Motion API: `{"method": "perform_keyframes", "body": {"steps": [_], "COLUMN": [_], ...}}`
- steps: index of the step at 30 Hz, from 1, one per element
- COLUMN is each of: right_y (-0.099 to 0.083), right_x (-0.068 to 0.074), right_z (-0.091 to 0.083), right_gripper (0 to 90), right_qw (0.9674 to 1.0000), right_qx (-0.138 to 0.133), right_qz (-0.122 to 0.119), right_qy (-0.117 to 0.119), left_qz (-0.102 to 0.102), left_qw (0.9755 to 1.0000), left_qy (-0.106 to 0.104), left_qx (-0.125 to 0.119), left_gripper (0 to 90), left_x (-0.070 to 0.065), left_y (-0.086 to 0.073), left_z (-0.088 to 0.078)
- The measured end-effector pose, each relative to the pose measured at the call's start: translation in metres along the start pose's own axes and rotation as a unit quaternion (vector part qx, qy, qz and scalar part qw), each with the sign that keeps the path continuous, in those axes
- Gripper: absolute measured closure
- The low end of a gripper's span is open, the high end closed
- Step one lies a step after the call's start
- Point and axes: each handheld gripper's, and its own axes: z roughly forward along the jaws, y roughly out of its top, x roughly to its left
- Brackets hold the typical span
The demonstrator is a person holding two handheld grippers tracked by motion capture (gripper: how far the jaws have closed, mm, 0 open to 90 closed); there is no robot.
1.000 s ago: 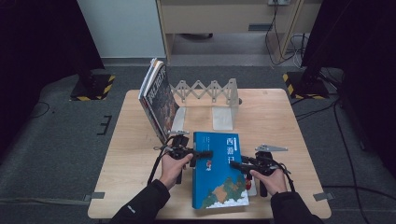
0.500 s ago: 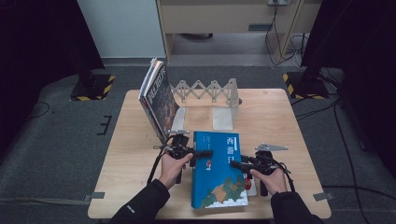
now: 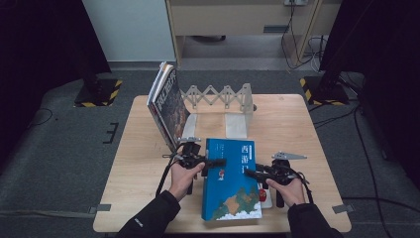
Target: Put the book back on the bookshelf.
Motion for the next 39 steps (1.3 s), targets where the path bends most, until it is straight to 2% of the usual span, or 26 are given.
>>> {"method": "perform_keyframes", "body": {"steps": [15, 20, 22, 24, 27, 28, 34, 36, 39], "right_y": [0.010, 0.016, 0.019, 0.022, 0.025, 0.028, 0.026, 0.023, 0.021], "right_x": [0.000, 0.002, 0.002, 0.002, 0.002, 0.004, 0.003, 0.002, -0.001], "right_z": [-0.003, -0.005, -0.007, -0.009, -0.009, -0.010, -0.008, -0.007, -0.005], "right_gripper": [51.0, 51.4, 52.1, 52.7, 53.0, 53.0, 53.4, 48.9, 47.2], "right_qw": [0.9998, 0.9996, 0.9994, 0.9991, 0.9989, 0.9986, 0.9972, 0.9970, 0.9974], "right_qx": [-0.017, -0.023, -0.028, -0.035, -0.041, -0.045, -0.068, -0.074, -0.068], "right_qz": [-0.005, -0.016, -0.018, -0.022, -0.025, -0.030, -0.032, -0.023, -0.018], "right_qy": [0.007, 0.002, 0.001, -0.001, -0.001, -0.002, 0.002, 0.010, 0.012], "left_qz": [0.018, 0.025, 0.032, 0.049, 0.054, 0.062, 0.062, 0.060, 0.055], "left_qw": [0.9997, 0.9993, 0.9990, 0.9980, 0.9976, 0.9969, 0.9969, 0.9970, 0.9973], "left_qy": [0.000, 0.000, 0.000, 0.001, 0.004, 0.004, 0.006, 0.011, 0.010], "left_qx": [-0.016, -0.027, -0.032, -0.040, -0.043, -0.049, -0.049, -0.047, -0.047], "left_gripper": [60.5, 60.9, 61.0, 61.1, 61.1, 61.1, 61.1, 61.0, 61.0], "left_x": [-0.008, -0.012, -0.015, -0.020, -0.023, -0.024, -0.021, -0.018, -0.015], "left_y": [0.008, 0.015, 0.017, 0.021, 0.023, 0.024, 0.020, 0.017, 0.017], "left_z": [-0.007, -0.008, -0.009, -0.010, -0.012, -0.014, -0.015, -0.014, -0.015]}}
